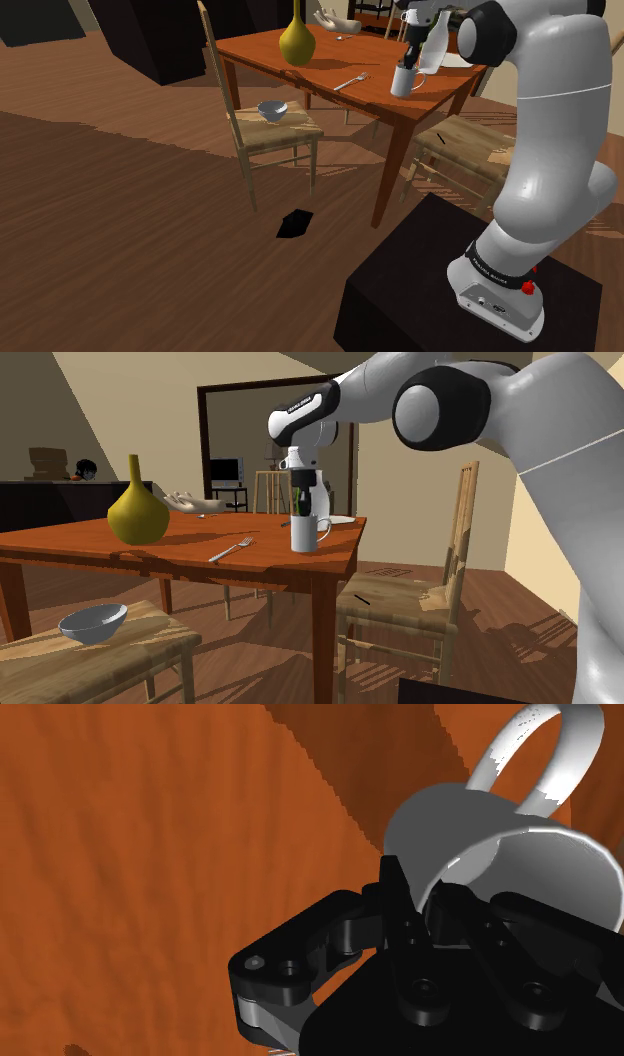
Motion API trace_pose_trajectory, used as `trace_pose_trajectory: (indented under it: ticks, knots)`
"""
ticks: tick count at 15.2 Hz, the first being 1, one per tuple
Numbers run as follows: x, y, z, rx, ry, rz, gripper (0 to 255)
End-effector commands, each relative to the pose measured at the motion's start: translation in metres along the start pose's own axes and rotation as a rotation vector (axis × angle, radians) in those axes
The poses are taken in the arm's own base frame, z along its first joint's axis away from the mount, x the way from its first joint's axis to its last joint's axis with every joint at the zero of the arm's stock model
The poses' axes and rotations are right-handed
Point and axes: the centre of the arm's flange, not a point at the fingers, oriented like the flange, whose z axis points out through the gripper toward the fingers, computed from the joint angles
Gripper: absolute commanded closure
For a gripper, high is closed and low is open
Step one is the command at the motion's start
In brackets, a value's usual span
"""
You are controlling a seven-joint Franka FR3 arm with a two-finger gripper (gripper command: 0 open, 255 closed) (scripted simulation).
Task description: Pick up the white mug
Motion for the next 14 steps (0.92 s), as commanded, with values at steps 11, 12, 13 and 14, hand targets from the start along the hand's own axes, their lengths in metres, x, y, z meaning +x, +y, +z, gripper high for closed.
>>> trace_pose_trajectory:
  ticks: [11,12,13,14]
  knots:
    - [-0.002,0.0,-0.063,0.0,0.0,0.0,255]
    - [-0.002,0.0,-0.068,0.0,0.0,0.0,255]
    - [-0.002,0.0,-0.069,0.0,0.0,0.0,255]
    - [-0.002,0.0,-0.069,0.0,0.0,0.0,255]
